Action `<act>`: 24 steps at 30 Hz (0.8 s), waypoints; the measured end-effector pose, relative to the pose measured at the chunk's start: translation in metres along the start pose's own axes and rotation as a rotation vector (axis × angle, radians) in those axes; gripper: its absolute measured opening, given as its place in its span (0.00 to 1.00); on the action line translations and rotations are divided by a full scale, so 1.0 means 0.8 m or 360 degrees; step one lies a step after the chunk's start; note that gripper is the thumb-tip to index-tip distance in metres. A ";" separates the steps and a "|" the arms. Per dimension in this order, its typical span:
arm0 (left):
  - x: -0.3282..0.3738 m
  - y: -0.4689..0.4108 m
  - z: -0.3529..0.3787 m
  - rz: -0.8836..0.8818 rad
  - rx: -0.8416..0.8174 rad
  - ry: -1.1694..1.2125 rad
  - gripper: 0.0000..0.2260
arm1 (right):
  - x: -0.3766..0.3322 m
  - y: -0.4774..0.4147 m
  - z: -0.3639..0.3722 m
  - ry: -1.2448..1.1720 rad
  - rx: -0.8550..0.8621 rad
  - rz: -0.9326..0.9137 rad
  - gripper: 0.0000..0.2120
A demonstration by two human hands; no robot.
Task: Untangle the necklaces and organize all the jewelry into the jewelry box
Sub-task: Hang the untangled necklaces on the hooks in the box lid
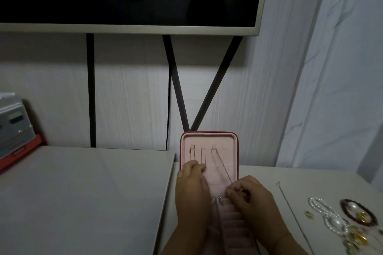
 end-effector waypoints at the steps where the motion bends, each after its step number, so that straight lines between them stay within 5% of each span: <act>1: -0.004 -0.002 0.004 0.0050 -0.0031 -0.0101 0.12 | 0.001 0.002 -0.005 -0.0022 0.0051 -0.0010 0.14; 5: -0.013 -0.006 0.020 0.0231 -0.0146 -0.0354 0.21 | 0.002 0.005 -0.019 -0.0118 0.0124 -0.0014 0.11; 17: -0.018 -0.011 0.027 0.0213 -0.0130 -0.0262 0.16 | -0.034 -0.021 -0.031 -0.0681 -0.0156 0.0220 0.09; 21: -0.013 -0.004 0.022 0.0135 -0.0145 -0.0063 0.03 | -0.050 -0.055 -0.021 -0.0819 -0.0144 0.0219 0.06; 24: -0.010 -0.002 0.019 0.0113 -0.0070 0.0005 0.05 | -0.058 -0.078 -0.014 -0.0883 -0.0139 0.0191 0.05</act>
Point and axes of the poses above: each hand's wrist, its own y-axis away from the middle knuckle, its own z-axis out of the palm, x = y × z, the point moved 1 cm from there along -y, towards the middle knuckle, and after that the axes turned 6 degrees about z, right-handed, at the moved point
